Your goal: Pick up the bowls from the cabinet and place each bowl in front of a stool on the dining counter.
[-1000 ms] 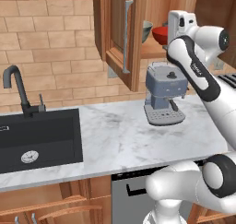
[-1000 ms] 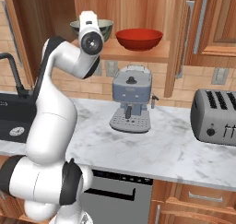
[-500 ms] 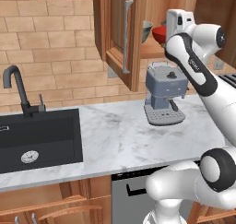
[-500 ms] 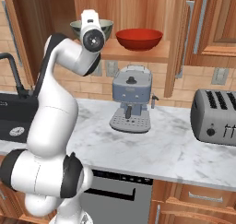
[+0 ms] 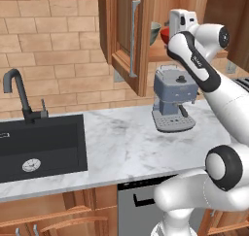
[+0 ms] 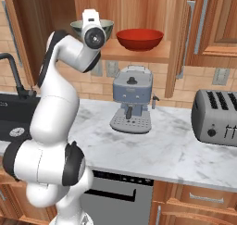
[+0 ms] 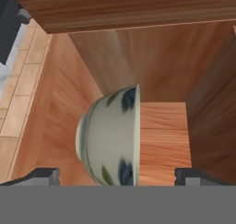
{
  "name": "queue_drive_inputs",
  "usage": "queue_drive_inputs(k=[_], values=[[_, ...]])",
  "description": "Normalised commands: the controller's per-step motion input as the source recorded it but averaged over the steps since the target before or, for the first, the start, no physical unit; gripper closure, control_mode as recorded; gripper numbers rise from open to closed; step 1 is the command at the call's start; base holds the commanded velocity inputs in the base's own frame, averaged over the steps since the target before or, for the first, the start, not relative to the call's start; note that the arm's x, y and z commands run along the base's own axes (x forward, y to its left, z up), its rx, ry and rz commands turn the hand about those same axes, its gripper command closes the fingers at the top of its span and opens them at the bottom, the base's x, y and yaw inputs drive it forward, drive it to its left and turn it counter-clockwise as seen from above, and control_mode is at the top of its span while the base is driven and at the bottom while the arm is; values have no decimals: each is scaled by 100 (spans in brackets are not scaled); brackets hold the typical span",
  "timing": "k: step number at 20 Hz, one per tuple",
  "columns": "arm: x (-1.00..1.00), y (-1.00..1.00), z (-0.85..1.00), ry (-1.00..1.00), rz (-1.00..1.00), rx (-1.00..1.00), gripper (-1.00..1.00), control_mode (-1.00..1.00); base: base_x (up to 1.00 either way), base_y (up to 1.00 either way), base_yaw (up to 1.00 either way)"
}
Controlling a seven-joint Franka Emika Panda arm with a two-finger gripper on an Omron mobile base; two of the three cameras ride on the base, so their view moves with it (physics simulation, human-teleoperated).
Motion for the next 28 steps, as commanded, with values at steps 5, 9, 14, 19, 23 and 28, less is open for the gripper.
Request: queue_drive_inputs(k=[5, 9, 14, 19, 23, 28], values=[[34, 4, -3, 2, 0, 0, -100, -100, 0, 0, 0], [37, 0, -1, 2, 0, 0, -100, -100, 0, 0, 0], [47, 1, -3, 0, 0, 0, -100, -100, 0, 0, 0], [36, 0, -2, 0, 0, 0, -100, -100, 0, 0, 0], [22, 1, -10, 0, 1, 0, -100, -100, 0, 0, 0], [17, 0, -13, 0, 1, 1, -100, -100, 0, 0, 0]])
